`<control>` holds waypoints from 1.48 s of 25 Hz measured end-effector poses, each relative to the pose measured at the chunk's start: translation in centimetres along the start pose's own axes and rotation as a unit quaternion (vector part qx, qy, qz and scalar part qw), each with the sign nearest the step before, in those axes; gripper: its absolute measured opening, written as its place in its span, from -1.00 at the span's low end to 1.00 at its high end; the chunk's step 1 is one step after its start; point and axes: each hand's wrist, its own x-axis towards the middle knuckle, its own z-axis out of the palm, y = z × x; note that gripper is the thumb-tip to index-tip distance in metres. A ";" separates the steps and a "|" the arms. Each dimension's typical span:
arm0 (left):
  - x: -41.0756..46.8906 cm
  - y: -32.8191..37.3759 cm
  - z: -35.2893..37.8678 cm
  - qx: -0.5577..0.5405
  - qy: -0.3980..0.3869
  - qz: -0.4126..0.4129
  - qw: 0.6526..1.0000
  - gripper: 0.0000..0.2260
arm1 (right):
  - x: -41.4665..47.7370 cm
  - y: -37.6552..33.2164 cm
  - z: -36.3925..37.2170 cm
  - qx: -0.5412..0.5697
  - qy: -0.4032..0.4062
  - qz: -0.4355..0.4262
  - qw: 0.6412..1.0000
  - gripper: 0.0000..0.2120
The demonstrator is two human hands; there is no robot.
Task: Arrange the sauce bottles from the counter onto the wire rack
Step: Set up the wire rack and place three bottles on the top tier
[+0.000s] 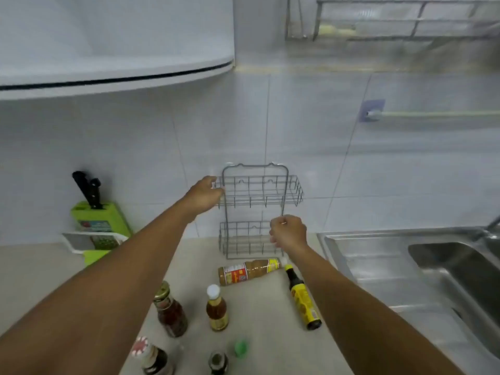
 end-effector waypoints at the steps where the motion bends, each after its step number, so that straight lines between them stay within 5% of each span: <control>1: 0.4 -0.4 0.6 -0.009 0.002 -0.010 1.000 -0.43 | 0.6 2.4 1.2 0.034 -0.001 0.062 0.997 -0.84; 5: 2.7 -2.7 3.2 -0.056 0.033 -0.043 0.997 -0.44 | 1.3 12.1 6.8 0.132 -0.045 0.256 0.956 -0.74; 8: 4.6 -4.7 4.0 -0.096 0.089 -0.060 0.990 -0.85 | 2.6 14.9 9.7 0.172 -0.034 0.324 0.930 -0.54; 12: 6.2 -7.0 4.0 -0.165 0.109 -0.045 0.979 -0.84 | 5.3 15.5 11.7 0.214 0.025 0.371 0.903 -0.36; 15: 6.7 -7.2 3.9 -0.213 0.105 -0.048 0.970 -0.64 | 6.9 15.7 12.9 0.181 0.078 0.393 0.898 -0.32; 21: 6.8 -7.4 3.9 -0.238 0.105 -0.049 0.964 -0.63 | 7.2 17.1 13.6 0.205 0.101 0.384 0.895 -0.30; 24: 6.6 -7.4 4.0 -0.231 0.106 -0.048 0.966 -0.65 | 5.1 15.6 12.9 0.220 0.099 0.308 0.920 -0.40; 29: 6.2 -7.0 4.2 -0.236 0.114 -0.040 0.964 -0.65 | 0.8 8.2 7.7 0.098 0.056 0.018 0.994 -0.69; 37: 5.6 -7.1 4.9 -0.242 0.115 -0.022 0.963 -0.65 | 1.0 -10.6 2.0 0.095 0.084 -0.307 0.943 -0.63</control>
